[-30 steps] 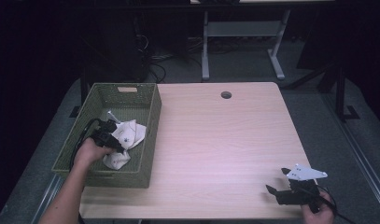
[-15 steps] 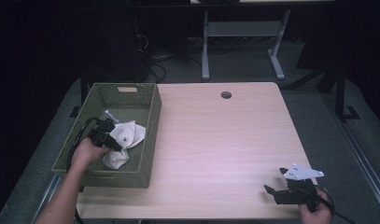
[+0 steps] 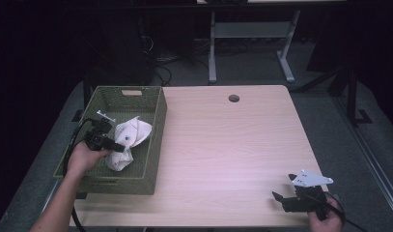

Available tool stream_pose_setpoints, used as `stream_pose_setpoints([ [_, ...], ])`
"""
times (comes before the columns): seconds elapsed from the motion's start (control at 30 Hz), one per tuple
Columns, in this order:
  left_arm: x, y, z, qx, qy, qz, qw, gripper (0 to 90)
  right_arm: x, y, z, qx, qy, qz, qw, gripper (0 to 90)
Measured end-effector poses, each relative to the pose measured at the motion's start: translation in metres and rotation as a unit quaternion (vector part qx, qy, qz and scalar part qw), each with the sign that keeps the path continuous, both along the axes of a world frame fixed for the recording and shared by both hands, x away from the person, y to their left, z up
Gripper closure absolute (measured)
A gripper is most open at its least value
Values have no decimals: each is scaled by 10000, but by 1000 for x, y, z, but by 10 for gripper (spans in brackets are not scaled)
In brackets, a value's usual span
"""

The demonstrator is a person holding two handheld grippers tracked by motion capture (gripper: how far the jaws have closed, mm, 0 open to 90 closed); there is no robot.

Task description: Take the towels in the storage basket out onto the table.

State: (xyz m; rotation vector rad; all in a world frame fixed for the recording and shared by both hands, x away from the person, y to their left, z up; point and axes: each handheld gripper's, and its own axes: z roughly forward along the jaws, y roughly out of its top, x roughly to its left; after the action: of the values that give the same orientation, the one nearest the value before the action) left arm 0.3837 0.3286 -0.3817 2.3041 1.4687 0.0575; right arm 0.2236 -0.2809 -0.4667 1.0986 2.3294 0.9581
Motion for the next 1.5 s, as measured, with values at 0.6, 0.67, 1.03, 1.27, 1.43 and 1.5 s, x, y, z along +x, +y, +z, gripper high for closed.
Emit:
stream_pose_setpoints([
  [0.6, -15, 13, 32, -680, -647, 120, 9955, 737, 0, 0, 0, -10, -6, -10, 10000, 140],
  [0.67, -17, 15, 36, -730, -680, 187, 9948, 736, 0, 0, 0, -2, -8, -4, 10000, 140],
  [1.03, -19, 8, 61, -632, -888, 127, 9940, 731, -2, -4, 2, 42, -42, -21, 10000, 140],
  [1.27, -19, -7, 81, -750, -1039, -55, 9917, 730, -2, -5, 2, 40, -41, -30, 10000, 140],
  [1.43, -19, -16, 88, -865, -1063, -154, 9904, 726, -1, -3, 2, 23, -49, 19, 10000, 140],
  [1.5, -19, -20, 91, -971, -1082, -200, 9892, 726, -2, -3, 2, 23, -46, 23, 10000, 140],
])
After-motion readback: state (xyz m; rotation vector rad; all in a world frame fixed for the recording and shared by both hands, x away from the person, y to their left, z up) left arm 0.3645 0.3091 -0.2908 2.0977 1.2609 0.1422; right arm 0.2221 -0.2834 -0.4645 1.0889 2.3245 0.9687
